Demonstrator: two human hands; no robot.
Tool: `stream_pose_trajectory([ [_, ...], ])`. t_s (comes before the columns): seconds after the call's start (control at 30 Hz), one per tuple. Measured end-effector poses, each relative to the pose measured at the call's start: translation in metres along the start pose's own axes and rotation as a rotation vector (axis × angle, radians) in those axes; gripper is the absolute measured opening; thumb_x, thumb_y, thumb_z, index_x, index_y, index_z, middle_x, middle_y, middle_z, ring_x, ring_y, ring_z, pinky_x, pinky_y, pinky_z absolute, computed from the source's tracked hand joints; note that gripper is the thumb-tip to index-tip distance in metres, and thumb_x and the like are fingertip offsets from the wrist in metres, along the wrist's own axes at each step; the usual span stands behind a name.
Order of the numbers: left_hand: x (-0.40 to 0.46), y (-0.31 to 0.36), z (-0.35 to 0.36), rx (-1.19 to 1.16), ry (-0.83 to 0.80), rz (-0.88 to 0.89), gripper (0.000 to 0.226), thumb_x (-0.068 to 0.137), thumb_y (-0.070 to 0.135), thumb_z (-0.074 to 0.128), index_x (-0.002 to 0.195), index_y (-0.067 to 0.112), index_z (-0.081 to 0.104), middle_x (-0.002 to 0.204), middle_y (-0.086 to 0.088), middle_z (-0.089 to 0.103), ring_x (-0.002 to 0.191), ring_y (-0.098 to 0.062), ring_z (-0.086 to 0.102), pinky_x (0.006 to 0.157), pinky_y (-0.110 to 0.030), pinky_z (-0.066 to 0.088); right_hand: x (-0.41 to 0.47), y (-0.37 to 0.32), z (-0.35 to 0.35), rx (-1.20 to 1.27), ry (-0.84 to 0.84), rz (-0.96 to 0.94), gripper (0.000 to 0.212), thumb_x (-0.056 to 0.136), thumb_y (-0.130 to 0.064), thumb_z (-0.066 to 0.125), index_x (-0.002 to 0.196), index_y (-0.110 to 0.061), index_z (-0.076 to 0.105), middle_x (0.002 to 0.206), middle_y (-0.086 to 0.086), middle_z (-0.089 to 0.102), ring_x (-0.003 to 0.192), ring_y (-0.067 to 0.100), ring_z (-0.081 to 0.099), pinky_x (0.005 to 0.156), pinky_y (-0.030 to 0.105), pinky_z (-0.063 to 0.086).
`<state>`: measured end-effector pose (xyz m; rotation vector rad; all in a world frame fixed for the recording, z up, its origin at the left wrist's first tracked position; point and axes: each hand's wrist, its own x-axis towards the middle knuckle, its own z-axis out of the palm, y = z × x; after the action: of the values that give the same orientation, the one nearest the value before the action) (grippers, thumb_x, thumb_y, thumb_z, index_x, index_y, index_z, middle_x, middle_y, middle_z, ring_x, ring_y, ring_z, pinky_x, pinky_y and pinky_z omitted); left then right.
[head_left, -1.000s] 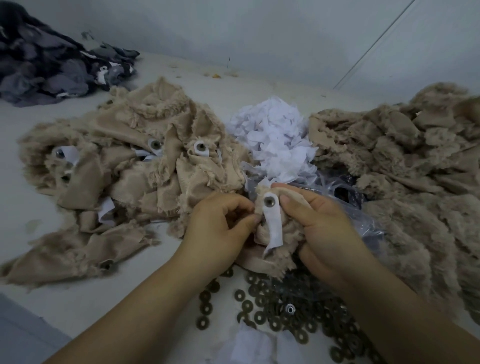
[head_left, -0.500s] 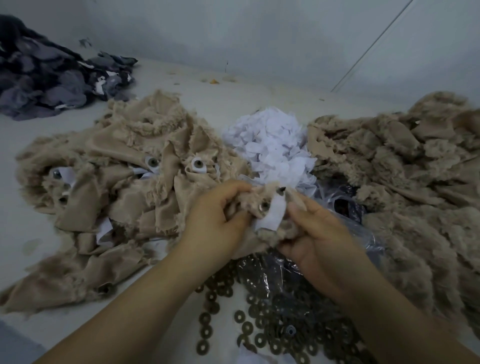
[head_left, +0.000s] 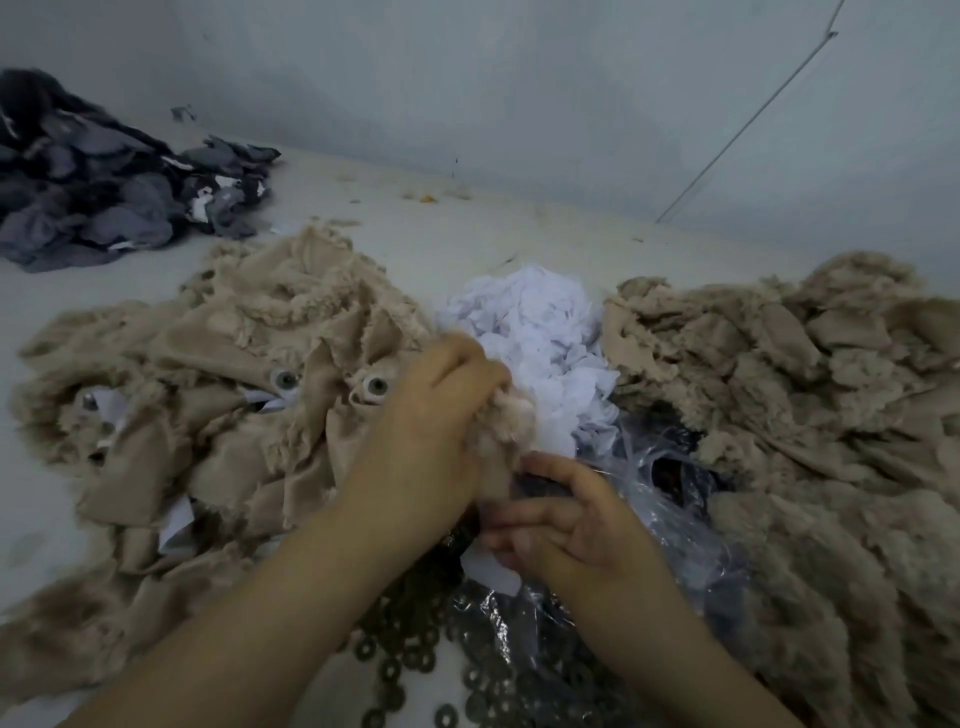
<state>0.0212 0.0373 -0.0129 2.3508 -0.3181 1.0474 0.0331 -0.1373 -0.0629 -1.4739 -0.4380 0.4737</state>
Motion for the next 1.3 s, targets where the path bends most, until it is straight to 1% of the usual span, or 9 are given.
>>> stream_pose_trajectory([
  [0.13, 0.010, -0.036, -0.002, 0.642, -0.466, -0.244, 0.057, 0.085, 0.013, 0.045, 0.142, 0.015, 0.038, 0.154, -0.014, 0.024, 0.141, -0.042, 0.015, 0.107, -0.068, 0.021, -0.001, 0.000, 0.000, -0.067, 0.032, 0.002, 0.038, 0.092, 0.006, 0.062, 0.121, -0.018, 0.057, 0.099, 0.009, 0.075, 0.092, 0.024, 0.074, 0.080, 0.030, 0.059],
  [0.23, 0.005, -0.046, 0.003, 0.874, -0.741, -0.480, 0.040, 0.090, 0.024, 0.038, 0.124, 0.019, 0.060, 0.160, -0.010, 0.020, 0.147, -0.039, -0.015, 0.101, -0.071, -0.017, 0.000, -0.001, 0.000, -0.097, 0.045, -0.006, 0.030, 0.091, 0.008, 0.061, 0.110, -0.015, 0.066, 0.095, 0.010, 0.075, 0.087, 0.026, 0.074, 0.073, 0.029, 0.058],
  [0.37, 0.007, -0.038, -0.002, 0.863, -0.561, -0.415, 0.022, 0.071, 0.014, 0.045, 0.078, 0.013, 0.067, 0.113, -0.014, 0.061, 0.138, -0.041, 0.027, 0.103, -0.071, 0.003, 0.002, -0.001, -0.004, -0.122, 0.084, -0.018, 0.031, 0.089, 0.011, 0.062, 0.103, -0.015, 0.069, 0.093, 0.009, 0.074, 0.084, 0.027, 0.074, 0.070, 0.033, 0.060],
  [0.5, 0.010, -0.036, 0.000, 0.633, -0.227, -0.187, 0.037, 0.067, 0.027, 0.028, 0.056, 0.007, 0.057, 0.065, -0.012, 0.056, 0.093, -0.041, 0.059, 0.092, -0.072, 0.030, 0.006, -0.006, -0.002, -0.384, 0.168, -0.154, 0.037, 0.085, 0.002, 0.070, 0.095, -0.034, 0.073, 0.101, -0.004, 0.073, 0.093, 0.011, 0.071, 0.079, 0.027, 0.058],
  [0.63, 0.008, -0.037, 0.001, 0.536, -0.153, -0.161, 0.025, 0.070, 0.018, 0.034, 0.056, 0.011, 0.054, 0.062, -0.006, 0.055, 0.079, -0.035, 0.060, 0.086, -0.063, 0.040, 0.026, -0.026, -0.001, -0.899, 0.159, -0.425, 0.035, 0.088, -0.021, 0.063, 0.119, -0.036, 0.068, 0.138, -0.022, 0.046, 0.123, -0.009, 0.046, 0.095, 0.002, 0.035],
  [0.87, 0.010, -0.044, 0.004, 0.184, 0.017, -0.082, 0.025, 0.071, -0.002, 0.035, 0.065, 0.000, 0.060, 0.071, -0.013, 0.062, 0.077, -0.021, 0.051, 0.066, -0.029, 0.043, 0.093, -0.042, 0.014, -1.069, 0.004, -0.293, 0.085, 0.083, -0.008, 0.061, 0.154, -0.032, 0.021, 0.163, -0.006, 0.017, 0.128, 0.020, 0.051, 0.103, 0.023, 0.038],
  [0.97, 0.014, -0.043, 0.002, 0.124, 0.067, -0.080, 0.027, 0.075, -0.007, 0.039, 0.071, -0.002, 0.065, 0.082, -0.015, 0.070, 0.085, -0.023, 0.063, 0.074, -0.024, 0.045, 0.114, -0.045, 0.014, -0.994, -0.062, -0.150, 0.077, 0.082, -0.009, 0.065, 0.149, -0.029, 0.032, 0.132, -0.005, 0.054, 0.114, 0.014, 0.055, 0.085, 0.007, 0.039],
  [1.13, 0.015, -0.053, -0.009, 0.143, 0.108, -0.062, 0.028, 0.074, -0.005, 0.035, 0.066, 0.001, 0.062, 0.080, -0.013, 0.070, 0.080, -0.027, 0.067, 0.070, -0.031, 0.051, 0.115, -0.056, 0.005, -1.262, -0.041, -0.079, 0.012, 0.091, -0.015, 0.057, 0.082, -0.022, 0.062, 0.080, 0.003, 0.060, 0.079, 0.025, 0.059, 0.052, 0.026, 0.035],
  [1.3, 0.012, -0.062, -0.014, 0.257, -0.004, -0.079, 0.016, 0.056, -0.008, 0.035, 0.048, 0.002, 0.046, 0.054, -0.013, 0.046, 0.059, -0.020, 0.038, 0.050, -0.024, 0.027, 0.108, -0.062, -0.018, -1.322, 0.071, -0.076, 0.020, 0.095, -0.014, 0.058, 0.100, -0.015, 0.077, 0.097, 0.006, 0.074, 0.087, 0.021, 0.065, 0.075, 0.029, 0.051],
])
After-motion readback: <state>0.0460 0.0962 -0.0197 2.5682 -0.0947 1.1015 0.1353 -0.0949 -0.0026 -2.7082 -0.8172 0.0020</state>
